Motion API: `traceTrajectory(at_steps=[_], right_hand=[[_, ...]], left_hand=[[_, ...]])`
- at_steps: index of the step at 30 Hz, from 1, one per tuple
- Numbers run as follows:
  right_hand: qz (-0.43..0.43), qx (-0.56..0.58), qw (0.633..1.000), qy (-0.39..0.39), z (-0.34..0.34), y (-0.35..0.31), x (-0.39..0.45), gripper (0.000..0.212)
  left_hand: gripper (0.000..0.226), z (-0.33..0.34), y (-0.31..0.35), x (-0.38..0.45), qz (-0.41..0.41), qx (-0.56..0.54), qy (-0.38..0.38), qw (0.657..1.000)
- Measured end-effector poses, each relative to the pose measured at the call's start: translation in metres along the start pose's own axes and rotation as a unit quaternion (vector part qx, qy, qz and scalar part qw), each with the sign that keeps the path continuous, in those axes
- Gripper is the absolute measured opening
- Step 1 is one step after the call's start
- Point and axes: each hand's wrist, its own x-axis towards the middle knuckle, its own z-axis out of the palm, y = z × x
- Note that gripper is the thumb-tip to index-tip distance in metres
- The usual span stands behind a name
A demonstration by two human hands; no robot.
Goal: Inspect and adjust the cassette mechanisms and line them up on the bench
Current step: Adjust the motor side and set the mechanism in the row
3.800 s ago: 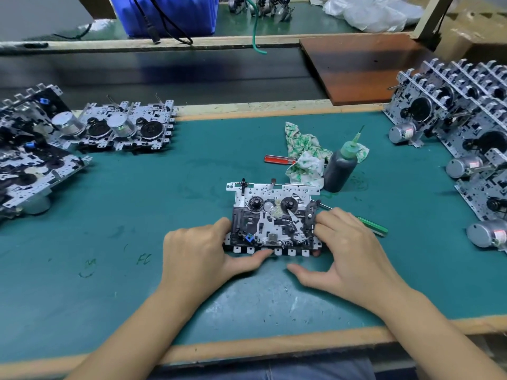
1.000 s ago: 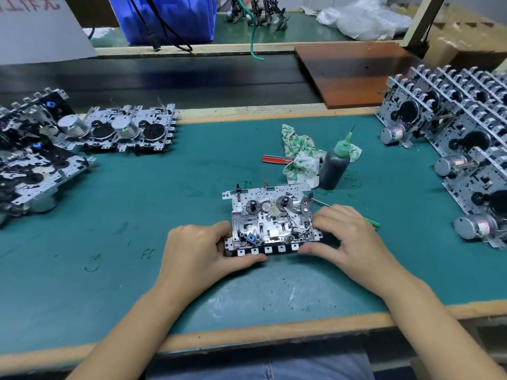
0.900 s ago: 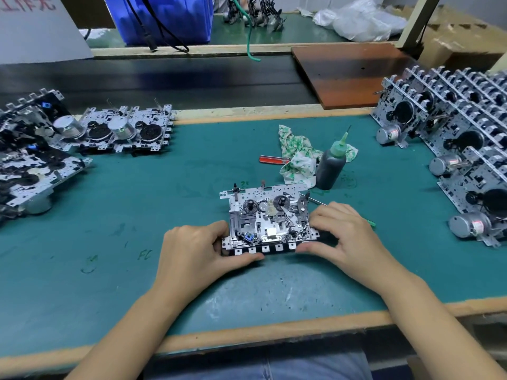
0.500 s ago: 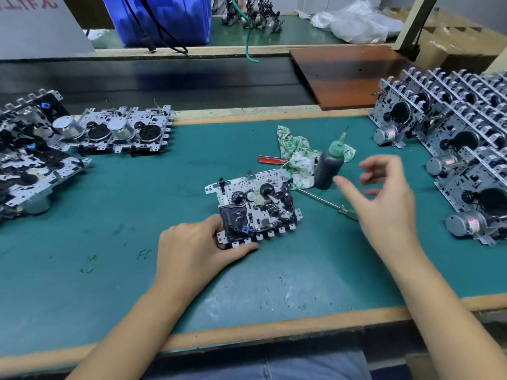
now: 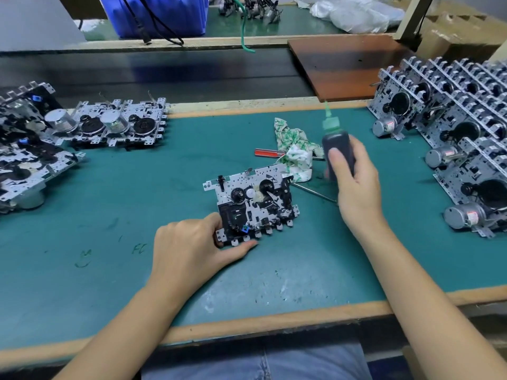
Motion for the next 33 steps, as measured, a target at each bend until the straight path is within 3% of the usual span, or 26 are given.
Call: traceTrajectory(at_steps=[5,12,14,18,20,28,33], right_hand=[[-0.080,0.134,0.988,0.001,-0.006,-0.018,-0.026,0.029],[0.032,0.344,0.938,-0.023,-0.002,-0.021,-0.034,0.020],[0.046,0.342,0.939,-0.012,0.000,-0.021,-0.036,0.004],[0.065,0.282,0.957,0.013,0.005,-0.021,-0.041,0.033],[0.072,0.252,0.965,0.025,0.006,-0.020,-0.041,0.037],[-0.008,0.132,0.991,-0.010,0.007,-0.016,-0.046,0.011],[-0.020,0.115,0.993,-0.013,0.007,-0.017,-0.047,0.008]], left_hand=[[0.056,0.001,0.000,0.000,-0.015,0.012,-0.021,1.000],[0.055,0.000,0.002,0.001,-0.033,0.020,-0.041,0.998],[0.056,0.000,0.002,0.001,-0.035,0.026,-0.046,0.998],[0.057,-0.001,0.004,0.002,-0.040,0.022,-0.055,0.997],[0.054,-0.002,0.005,0.003,-0.039,0.016,-0.057,0.998],[0.049,-0.005,0.007,0.003,-0.039,0.005,-0.059,0.998],[0.049,-0.005,0.007,0.003,-0.042,0.002,-0.057,0.998]])
